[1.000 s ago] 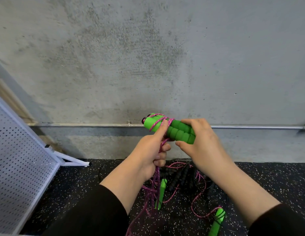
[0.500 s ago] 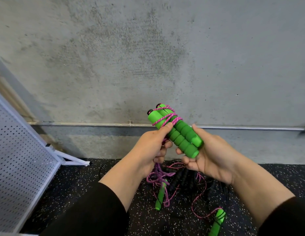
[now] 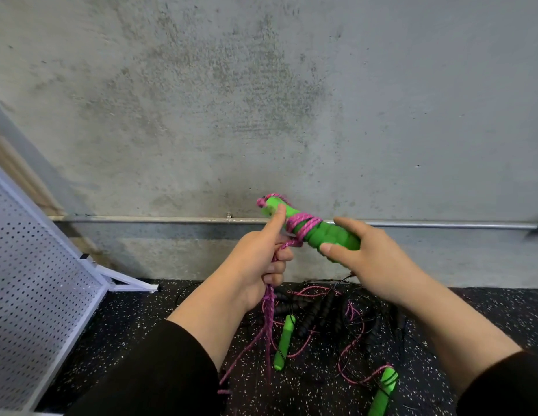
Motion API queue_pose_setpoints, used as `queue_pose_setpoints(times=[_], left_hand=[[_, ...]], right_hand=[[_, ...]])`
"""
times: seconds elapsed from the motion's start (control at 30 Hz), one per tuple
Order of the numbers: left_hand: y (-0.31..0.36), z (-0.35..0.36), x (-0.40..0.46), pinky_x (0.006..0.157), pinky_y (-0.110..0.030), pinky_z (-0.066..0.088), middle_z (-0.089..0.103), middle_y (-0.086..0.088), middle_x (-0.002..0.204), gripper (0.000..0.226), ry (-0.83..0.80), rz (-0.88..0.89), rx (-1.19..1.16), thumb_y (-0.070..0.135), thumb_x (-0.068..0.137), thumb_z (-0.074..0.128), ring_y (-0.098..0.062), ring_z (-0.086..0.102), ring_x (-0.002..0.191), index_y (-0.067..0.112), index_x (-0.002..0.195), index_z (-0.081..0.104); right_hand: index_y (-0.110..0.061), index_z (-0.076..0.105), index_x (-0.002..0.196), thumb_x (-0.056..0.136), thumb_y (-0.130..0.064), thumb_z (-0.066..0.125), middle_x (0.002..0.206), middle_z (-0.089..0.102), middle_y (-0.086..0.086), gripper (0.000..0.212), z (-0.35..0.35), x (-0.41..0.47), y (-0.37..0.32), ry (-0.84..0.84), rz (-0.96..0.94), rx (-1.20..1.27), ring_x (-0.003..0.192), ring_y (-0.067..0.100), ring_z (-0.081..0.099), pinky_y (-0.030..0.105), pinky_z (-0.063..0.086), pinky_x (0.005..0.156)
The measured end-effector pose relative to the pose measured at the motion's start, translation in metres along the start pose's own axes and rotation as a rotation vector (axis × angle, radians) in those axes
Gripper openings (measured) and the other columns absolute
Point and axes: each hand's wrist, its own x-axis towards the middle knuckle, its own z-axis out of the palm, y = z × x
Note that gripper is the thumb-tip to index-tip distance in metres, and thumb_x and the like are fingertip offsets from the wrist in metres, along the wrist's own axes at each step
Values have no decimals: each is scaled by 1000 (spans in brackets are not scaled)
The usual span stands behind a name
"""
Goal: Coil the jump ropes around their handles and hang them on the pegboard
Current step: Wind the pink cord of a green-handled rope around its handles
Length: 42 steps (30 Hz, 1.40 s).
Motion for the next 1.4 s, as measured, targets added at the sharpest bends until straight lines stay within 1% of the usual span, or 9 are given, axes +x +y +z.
queue_pose_setpoints(times=[0.3,0.4,0.5,0.6,0.8,0.97,1.17,1.3,1.4], left_hand=[[-7,2,3,39,-20,12,22,4,64,34,30,110,-37,47,93,68,-7,14,47,28,76,46],[-4,1,3,43,-23,10,24,4,62,36,-6,133,-77,45,96,64,-7,14,46,28,72,44],[-4,3,2,43,-22,11,27,5,60,35,-52,171,-56,44,97,62,-7,14,45,27,73,43],[-3,3,2,46,-25,10,28,5,59,33,-46,171,-47,44,97,62,-7,15,46,27,75,44],[-2,4,-1,43,-22,15,37,7,60,34,-55,164,35,52,95,62,-6,20,44,19,86,58],[-7,8,-6,44,-21,15,37,7,62,56,-131,84,148,61,95,54,-6,20,45,13,123,66],[-6,11,-5,41,-20,14,32,7,62,65,-155,44,110,62,95,54,-6,18,46,5,125,64],[-7,12,-5,40,-19,14,30,7,60,46,-103,46,79,58,94,60,-7,16,46,14,105,69],[-9,12,-4,43,-21,11,29,6,59,48,-64,30,45,60,93,61,-7,15,46,22,63,66]], right_hand=[[-28,57,117,75,-40,86,109,53,-7,53,15,-10,-15,142,-170,-220,95,7,49,22,35,80],[-23,65,103,89,-45,72,104,66,1,27,7,-9,-19,54,-11,357,90,11,61,23,50,80],[-8,67,117,101,-49,48,107,72,23,47,0,-13,-19,-261,294,941,79,32,69,38,62,74],[-6,68,116,100,-50,46,93,67,24,52,-3,-16,-16,-473,351,986,61,27,58,31,55,57],[-5,63,113,97,-41,55,82,57,15,40,-1,-7,-13,-218,200,1038,57,15,45,27,44,53],[-17,64,121,103,-34,54,99,61,9,26,-3,2,-5,104,140,776,72,12,51,28,48,59],[-17,53,143,85,-27,81,125,62,7,66,7,8,11,163,-2,92,104,15,60,29,47,92],[-31,53,119,76,-28,88,116,54,-4,56,11,2,4,244,-110,-61,100,12,55,31,44,89],[-28,50,122,77,-25,87,114,46,-7,59,14,-2,-2,238,-200,-134,97,9,49,29,41,87]])
